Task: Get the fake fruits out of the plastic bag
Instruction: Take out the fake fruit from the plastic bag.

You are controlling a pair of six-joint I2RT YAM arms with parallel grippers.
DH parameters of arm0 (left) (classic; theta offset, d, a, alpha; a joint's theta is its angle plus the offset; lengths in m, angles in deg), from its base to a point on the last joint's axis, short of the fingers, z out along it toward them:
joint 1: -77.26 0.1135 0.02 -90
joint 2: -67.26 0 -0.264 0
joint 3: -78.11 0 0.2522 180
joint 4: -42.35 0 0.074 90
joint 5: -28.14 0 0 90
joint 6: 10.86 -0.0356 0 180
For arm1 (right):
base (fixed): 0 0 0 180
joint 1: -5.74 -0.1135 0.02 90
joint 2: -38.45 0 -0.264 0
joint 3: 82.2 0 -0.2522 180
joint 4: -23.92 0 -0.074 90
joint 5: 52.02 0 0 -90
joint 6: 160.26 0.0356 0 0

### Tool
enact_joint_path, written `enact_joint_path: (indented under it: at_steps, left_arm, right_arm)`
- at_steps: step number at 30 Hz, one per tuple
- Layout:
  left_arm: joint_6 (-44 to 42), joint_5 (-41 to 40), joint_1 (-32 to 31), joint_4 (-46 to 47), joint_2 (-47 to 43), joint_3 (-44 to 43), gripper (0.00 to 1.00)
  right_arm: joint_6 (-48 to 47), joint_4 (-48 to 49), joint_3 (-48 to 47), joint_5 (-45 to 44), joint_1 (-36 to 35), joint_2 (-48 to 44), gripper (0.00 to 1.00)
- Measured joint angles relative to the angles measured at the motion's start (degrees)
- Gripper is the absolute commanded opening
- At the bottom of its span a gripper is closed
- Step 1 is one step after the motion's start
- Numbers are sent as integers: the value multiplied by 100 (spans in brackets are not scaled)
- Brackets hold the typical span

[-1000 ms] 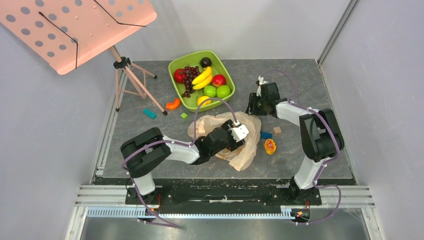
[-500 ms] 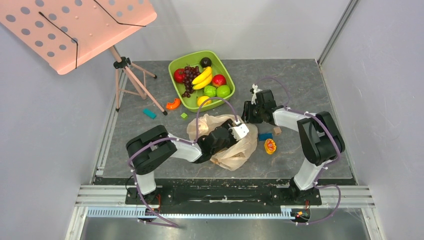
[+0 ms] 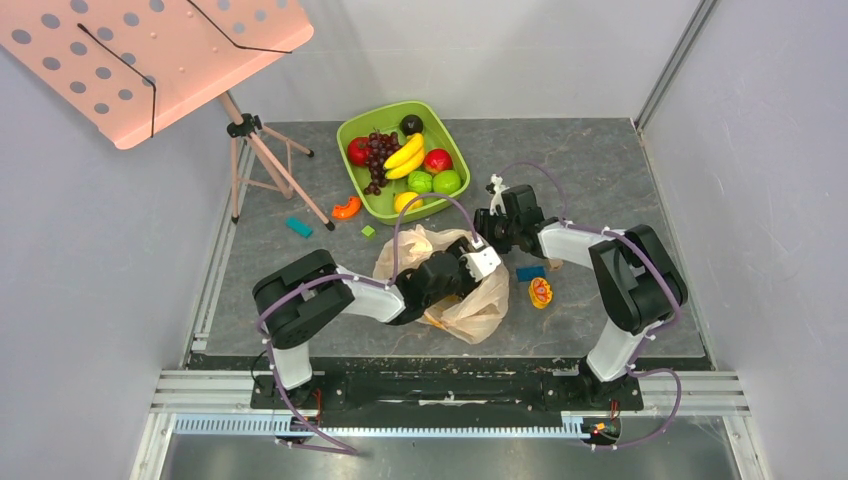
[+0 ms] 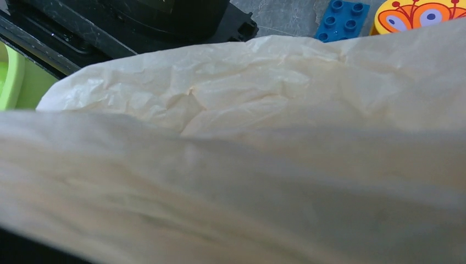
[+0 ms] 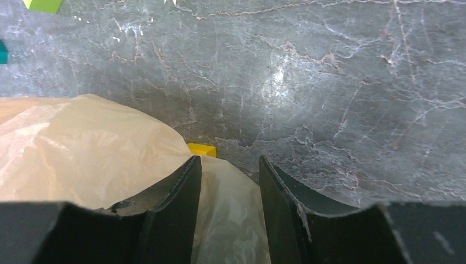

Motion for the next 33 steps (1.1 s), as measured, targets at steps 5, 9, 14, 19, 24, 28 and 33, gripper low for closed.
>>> enact_joint_path:
  at_steps: [5, 9, 14, 19, 24, 28, 33]
  left_arm:
    - [15, -2, 13, 0, 20, -13, 77]
    - [20, -50, 9, -4, 116, -90, 64]
    - [33, -140, -2, -9, 175, -151, 45]
    - [31, -144, -26, -24, 170, -162, 39]
    - [33, -46, -33, -299, -85, -168, 37]
    - [83, 0, -22, -717, -573, -57, 36]
    - [177, 31, 9, -1207, -1228, 157, 36]
  right_arm:
    - [101, 160, 87, 168, -4, 0, 46]
    - [105, 262, 160, 170, 22, 0, 46]
    - [120, 365, 221, 177, 57, -13, 46]
    - [57, 319, 273, 59, 57, -120, 51]
    - [-81, -15, 275, -254, 50, -417, 63]
    - [-157, -179, 278, -621, 160, -979, 72]
    - [-348, -304, 278, -1143, 459, -1899, 83]
